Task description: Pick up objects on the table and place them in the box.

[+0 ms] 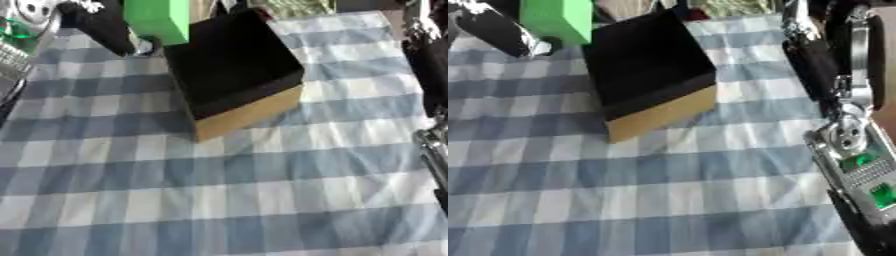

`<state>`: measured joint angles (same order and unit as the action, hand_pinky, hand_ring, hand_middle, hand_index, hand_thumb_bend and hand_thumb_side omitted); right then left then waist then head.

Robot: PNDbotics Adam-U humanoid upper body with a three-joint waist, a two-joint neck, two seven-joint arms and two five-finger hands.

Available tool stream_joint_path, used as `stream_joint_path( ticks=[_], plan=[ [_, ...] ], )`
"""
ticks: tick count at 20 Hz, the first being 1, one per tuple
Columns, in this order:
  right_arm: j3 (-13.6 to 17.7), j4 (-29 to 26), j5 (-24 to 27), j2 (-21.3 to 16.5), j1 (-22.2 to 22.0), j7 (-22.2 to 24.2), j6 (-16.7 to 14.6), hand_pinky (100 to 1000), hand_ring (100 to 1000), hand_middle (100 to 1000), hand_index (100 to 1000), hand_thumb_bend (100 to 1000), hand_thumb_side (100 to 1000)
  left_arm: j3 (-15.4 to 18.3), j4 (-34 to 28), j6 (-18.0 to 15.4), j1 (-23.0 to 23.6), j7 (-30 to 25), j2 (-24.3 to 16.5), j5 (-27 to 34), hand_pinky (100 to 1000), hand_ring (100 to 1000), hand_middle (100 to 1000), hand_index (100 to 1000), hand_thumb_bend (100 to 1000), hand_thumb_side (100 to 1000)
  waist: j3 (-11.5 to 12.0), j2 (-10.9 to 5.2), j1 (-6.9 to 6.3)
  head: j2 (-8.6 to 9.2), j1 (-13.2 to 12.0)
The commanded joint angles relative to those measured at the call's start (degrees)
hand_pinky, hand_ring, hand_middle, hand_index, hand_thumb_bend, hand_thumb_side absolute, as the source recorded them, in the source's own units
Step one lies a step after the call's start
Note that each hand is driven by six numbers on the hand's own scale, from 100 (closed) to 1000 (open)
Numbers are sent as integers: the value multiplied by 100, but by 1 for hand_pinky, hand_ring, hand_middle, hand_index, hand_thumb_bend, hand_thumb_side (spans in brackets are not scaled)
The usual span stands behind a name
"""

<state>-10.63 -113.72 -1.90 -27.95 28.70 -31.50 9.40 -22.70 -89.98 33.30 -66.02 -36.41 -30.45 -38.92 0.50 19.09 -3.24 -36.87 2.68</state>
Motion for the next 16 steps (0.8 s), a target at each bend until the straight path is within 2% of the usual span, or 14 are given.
stream_joint_path(
  ticks=[1, 9, 16],
  plan=[
    [25, -87, -35, -47, 89, 31, -13, 856, 747, 646, 802, 100, 608, 99, 408, 457, -262, -305, 268, -121, 775, 691, 539, 660, 100, 152, -31, -122, 0, 68, -47],
    [-4, -87, -7, -35, 155, 39, -49, 856, 747, 645, 802, 100, 612, 155, 1471, 108, -423, 458, 900, -10, 796, 714, 568, 691, 100, 100, -142, -13, -40, 173, -100],
    [-20, -87, 54, -27, 181, 20, -67, 857, 747, 645, 803, 100, 618, 145, 1910, -286, -439, 774, 1152, 302, 829, 771, 644, 753, 100, 100, -183, 68, -63, 208, -124]
  ],
)
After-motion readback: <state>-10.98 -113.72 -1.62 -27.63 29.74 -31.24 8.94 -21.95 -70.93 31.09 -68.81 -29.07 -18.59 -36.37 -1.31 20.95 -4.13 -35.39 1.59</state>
